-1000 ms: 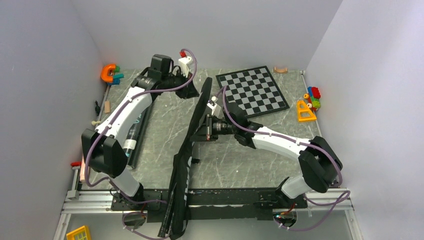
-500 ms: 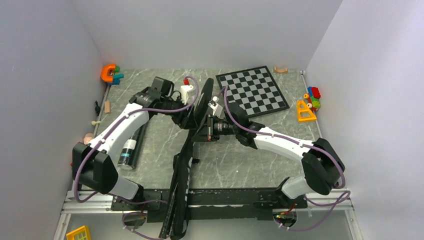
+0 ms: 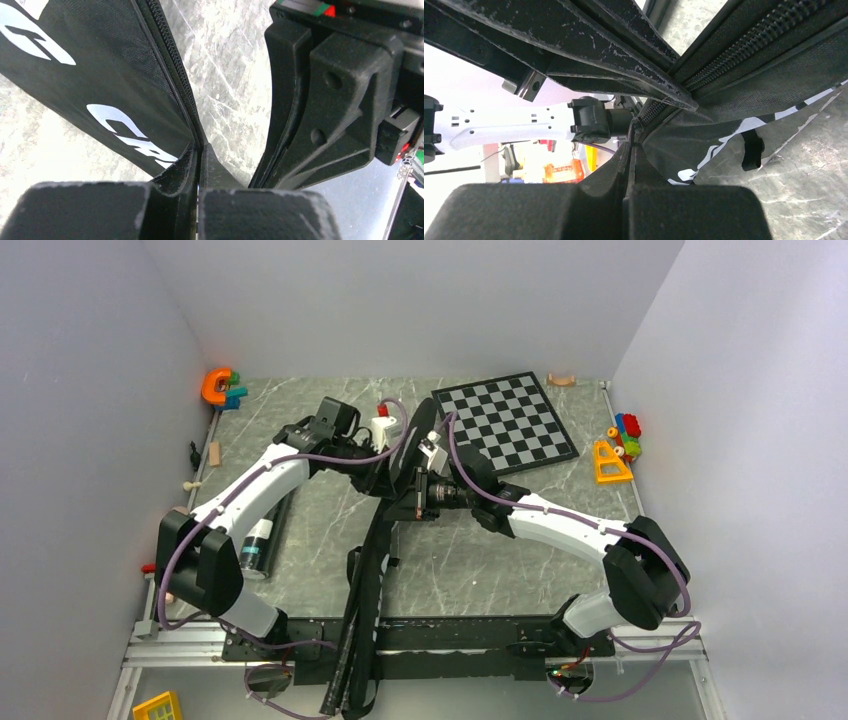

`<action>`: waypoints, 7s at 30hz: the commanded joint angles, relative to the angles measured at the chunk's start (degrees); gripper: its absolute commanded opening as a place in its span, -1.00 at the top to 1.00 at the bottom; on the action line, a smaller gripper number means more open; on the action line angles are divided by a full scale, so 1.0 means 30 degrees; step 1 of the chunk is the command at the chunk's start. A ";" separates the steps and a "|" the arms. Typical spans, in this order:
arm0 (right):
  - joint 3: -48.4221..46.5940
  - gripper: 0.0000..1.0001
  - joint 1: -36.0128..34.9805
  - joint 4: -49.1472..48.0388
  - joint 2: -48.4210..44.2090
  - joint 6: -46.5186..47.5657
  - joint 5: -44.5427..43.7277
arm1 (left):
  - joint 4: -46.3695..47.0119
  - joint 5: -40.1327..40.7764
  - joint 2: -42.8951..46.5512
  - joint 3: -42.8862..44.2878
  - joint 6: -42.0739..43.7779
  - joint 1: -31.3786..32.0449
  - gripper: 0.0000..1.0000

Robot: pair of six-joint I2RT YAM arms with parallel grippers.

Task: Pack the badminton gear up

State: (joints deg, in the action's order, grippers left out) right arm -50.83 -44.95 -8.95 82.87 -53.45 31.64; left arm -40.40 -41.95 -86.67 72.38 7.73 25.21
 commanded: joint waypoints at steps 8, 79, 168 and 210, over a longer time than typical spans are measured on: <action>-0.1177 1.00 -0.0422 0.0438 -0.0235 0.0478 0.1129 | 0.3321 0.2465 -0.0911 0.3822 -0.2178 -0.0278 1.00; 0.4764 -0.30 0.5033 -0.1368 -0.0279 0.2534 -0.0792 | -0.1803 0.0374 0.4063 0.2109 0.9139 -0.0728 -0.19; -0.3422 1.00 -1.2851 0.4941 -0.6029 2.5985 -3.2507 | 0.0948 -0.2881 -0.0286 0.9537 1.0560 -0.4266 -0.45; -0.6256 1.00 -1.0441 1.2043 -0.6594 1.7447 -2.7965 | -0.2459 -0.1437 0.6926 0.0919 1.9868 -0.2394 -0.50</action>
State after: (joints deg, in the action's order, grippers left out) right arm -70.08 -75.81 30.92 65.56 -0.36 -50.28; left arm -51.33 -40.10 -63.51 66.61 74.11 18.20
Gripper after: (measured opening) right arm 0.020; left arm 0.739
